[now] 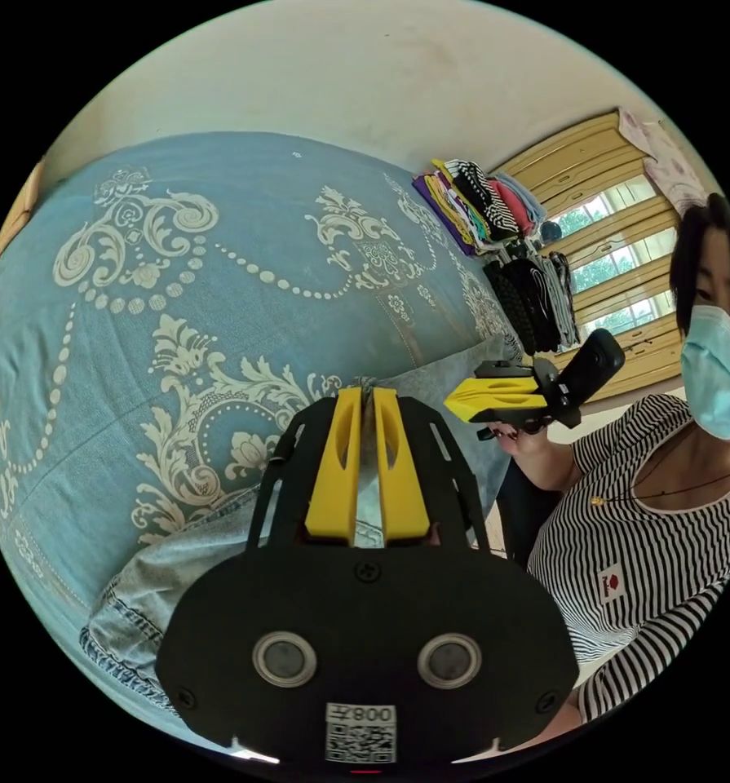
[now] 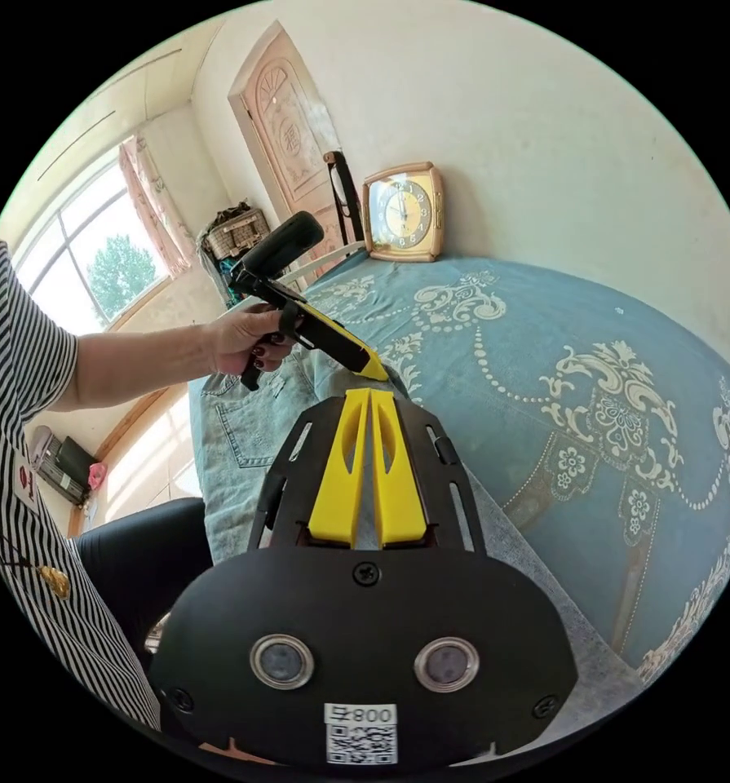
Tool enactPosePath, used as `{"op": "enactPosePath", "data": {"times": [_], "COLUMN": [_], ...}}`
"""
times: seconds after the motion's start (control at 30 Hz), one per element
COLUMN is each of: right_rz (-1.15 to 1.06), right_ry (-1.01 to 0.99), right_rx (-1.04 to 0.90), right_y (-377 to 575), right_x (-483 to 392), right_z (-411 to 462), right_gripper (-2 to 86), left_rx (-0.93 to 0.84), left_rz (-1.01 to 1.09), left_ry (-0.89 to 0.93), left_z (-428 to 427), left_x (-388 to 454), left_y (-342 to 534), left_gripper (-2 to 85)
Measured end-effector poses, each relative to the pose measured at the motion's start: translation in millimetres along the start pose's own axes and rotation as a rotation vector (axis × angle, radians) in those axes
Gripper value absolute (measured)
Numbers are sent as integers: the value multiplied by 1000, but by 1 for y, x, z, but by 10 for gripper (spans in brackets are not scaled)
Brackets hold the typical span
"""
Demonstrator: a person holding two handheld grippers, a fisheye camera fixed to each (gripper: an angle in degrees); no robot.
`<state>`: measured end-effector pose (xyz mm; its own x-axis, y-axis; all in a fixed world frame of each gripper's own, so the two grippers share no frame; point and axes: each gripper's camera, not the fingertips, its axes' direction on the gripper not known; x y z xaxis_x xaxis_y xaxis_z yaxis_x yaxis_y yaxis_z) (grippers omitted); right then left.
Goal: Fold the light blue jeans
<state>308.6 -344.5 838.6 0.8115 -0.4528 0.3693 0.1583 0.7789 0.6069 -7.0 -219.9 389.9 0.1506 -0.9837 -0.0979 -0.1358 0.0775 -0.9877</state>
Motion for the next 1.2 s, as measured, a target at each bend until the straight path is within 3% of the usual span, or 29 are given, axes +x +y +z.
{"op": "enactPosePath", "data": {"times": [0.1,0.23,0.33,0.5,0.57,0.7,0.83,1.0,1.2], "right_rz": [-26,35,31,58,94,158,219,216,225], "right_ry": [27,-85,-92,-147,-129,3,-35,-58,-88], "right_rx": [11,-371,-417,-409,-300,-177,-236,-357,-358], "right_y": [-4,-4,-10,-16,-22,-26,-28,-25,-24], "right_x": [-9,3,5,13,20,44,69,75,79], "right_z": [-4,59,65,58,36,14,22,34,31], "right_gripper": [2,1,2,3,7,22,43,24,7], "left_rx": [-10,-24,-19,49,116,26,-145,-179,-4], "left_rz": [8,-55,-121,-124,-103,-72,-7,109,-16], "left_ry": [-40,-39,-7,-33,-9,7,-75,-177,-255], "left_z": [-4,-1,1,-9,-22,-29,-17,-15,-57], "left_x": [1,-12,-23,-23,-20,-16,-5,18,18], "left_y": [-7,-13,-17,-20,-19,-21,-23,-35,-8], "left_gripper": [30,28,29,35,42,85,50,24,7]}}
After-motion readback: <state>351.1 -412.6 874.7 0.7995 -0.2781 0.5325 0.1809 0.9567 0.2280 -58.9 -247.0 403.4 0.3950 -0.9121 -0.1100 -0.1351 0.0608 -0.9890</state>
